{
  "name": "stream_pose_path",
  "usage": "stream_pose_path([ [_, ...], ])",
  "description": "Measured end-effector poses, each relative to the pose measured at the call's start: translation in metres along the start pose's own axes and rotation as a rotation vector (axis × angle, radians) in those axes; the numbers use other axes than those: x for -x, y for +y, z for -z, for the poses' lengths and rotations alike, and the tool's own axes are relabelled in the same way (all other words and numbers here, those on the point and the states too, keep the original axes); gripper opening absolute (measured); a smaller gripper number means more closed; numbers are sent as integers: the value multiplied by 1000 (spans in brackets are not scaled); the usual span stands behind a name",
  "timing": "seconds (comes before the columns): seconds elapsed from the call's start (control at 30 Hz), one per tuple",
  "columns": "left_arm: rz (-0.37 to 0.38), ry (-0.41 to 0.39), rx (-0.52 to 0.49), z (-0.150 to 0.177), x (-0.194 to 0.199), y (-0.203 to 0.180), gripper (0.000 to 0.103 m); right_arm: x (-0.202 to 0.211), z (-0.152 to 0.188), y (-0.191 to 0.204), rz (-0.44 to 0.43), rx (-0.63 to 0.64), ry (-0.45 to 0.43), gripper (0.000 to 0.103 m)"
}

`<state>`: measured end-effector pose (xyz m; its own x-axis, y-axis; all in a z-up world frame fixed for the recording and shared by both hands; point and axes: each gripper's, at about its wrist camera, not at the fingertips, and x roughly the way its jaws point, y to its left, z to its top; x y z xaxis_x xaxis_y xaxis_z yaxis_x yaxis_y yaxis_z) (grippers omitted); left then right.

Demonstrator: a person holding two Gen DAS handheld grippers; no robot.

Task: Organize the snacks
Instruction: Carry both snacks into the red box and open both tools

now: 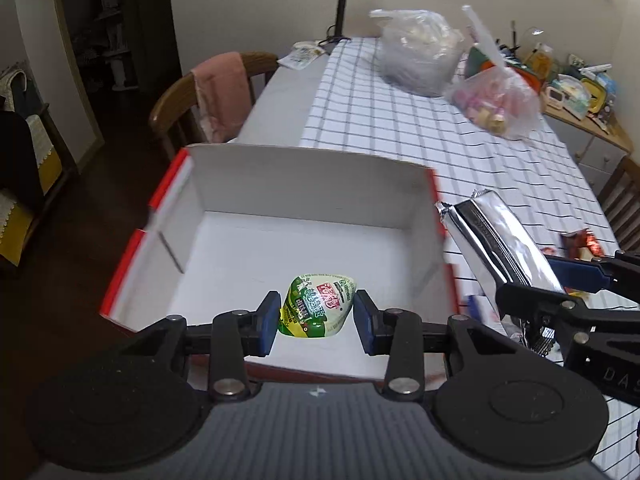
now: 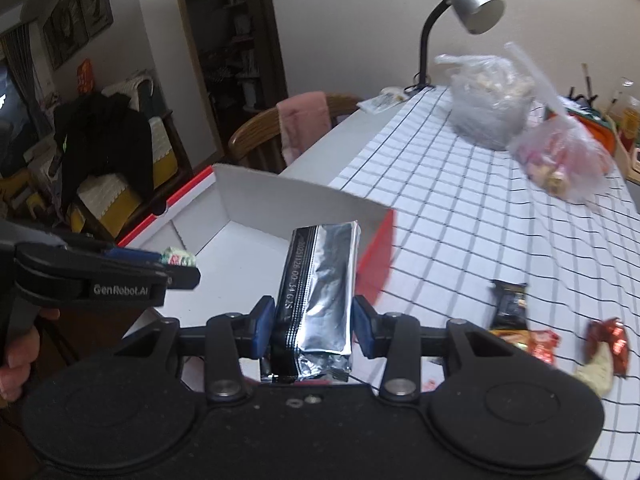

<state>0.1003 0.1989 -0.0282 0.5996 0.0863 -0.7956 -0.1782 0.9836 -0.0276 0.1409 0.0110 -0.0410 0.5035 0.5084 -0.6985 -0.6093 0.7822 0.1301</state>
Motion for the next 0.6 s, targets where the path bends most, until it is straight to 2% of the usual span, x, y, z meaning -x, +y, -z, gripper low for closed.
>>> stream_pose_path([
  [0.33, -5, 92, -52, -29, -54, 60, 38, -82, -14, 40, 24, 37, 117, 40],
  [0.6, -9, 181, -138, -32, -95, 68, 39, -122, -11, 51, 43, 70, 210, 40],
])
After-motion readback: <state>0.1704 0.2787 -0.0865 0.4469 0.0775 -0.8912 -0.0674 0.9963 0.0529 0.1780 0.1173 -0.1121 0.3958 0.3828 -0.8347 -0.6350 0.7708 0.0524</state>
